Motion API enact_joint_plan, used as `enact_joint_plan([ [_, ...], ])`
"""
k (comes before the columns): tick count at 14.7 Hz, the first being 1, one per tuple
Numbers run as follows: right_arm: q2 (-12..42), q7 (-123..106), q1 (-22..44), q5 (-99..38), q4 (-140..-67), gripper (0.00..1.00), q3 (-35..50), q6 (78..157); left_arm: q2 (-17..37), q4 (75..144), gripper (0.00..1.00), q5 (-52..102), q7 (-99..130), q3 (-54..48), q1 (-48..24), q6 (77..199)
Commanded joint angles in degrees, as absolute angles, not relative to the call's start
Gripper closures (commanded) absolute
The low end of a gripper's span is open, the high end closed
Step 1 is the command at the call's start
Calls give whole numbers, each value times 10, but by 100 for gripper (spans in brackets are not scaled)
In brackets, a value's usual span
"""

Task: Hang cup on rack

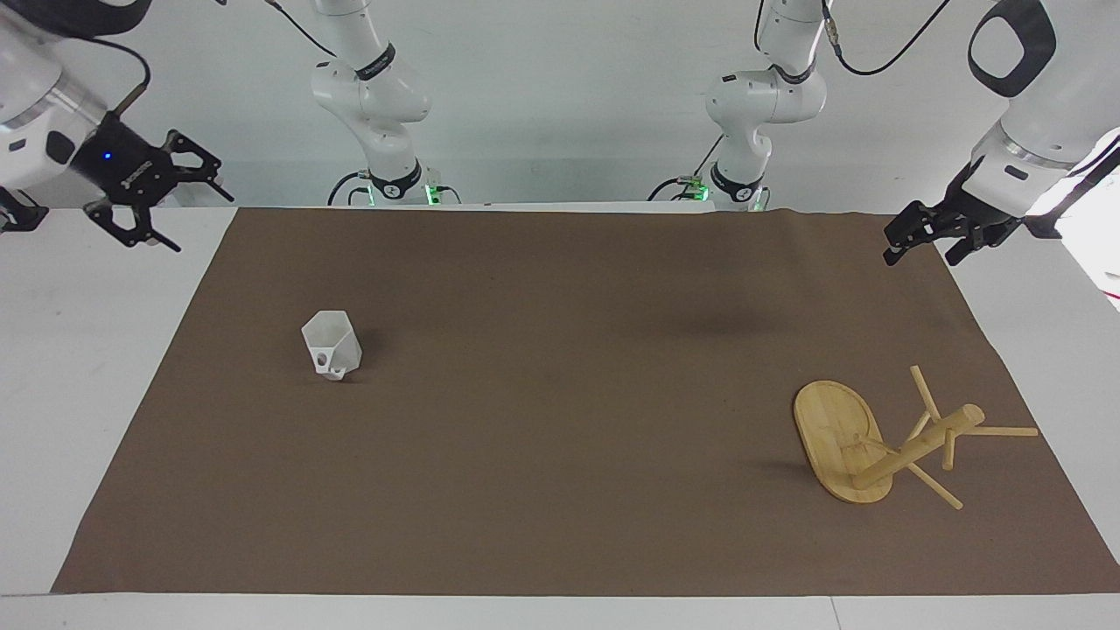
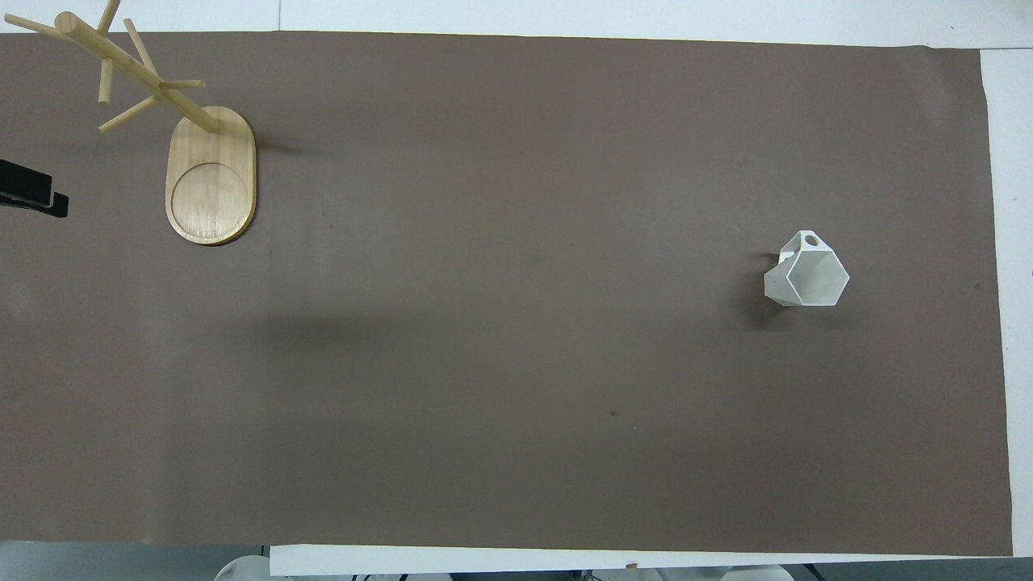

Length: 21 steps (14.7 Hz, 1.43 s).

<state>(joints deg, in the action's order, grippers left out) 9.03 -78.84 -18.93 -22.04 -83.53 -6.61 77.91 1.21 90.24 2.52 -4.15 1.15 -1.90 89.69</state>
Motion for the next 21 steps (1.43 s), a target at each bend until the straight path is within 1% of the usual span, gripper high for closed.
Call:
enact_joint_plan([
  [1,214,-964,-244,-302,-750,0,-55,751,-2,918,0,14,-39,1,-9,896],
  [3,291,-1064,-280,-372,-732,0,-54,720,-2,918,0,14,-39,1,-9,896],
  [4,337,-1116,-304,-413,-725,0,-45,701,-2,918,0,14,-39,1,-9,896],
  [5,371,-1151,-322,-430,-722,0,-30,686,-2,918,0,14,-39,1,-9,896],
  [8,462,-1241,-378,-467,-724,0,32,664,-2,918,0,14,-39,1,-9,896],
  [9,474,-1271,-383,-468,-730,0,36,662,-2,918,0,14,-39,1,-9,896],
  [11,475,-1355,-380,-469,-771,0,36,668,-2,918,0,14,-39,1,-9,896],
  [13,472,-1415,-378,-485,-830,0,36,687,-2,918,0,14,-39,1,-9,896],
  [15,465,-1447,-376,-491,-874,0,36,710,-2,918,0,14,-39,1,-9,896],
  [21,449,-1477,-354,-493,-923,0,38,710,-2,918,0,14,-39,1,-9,896],
])
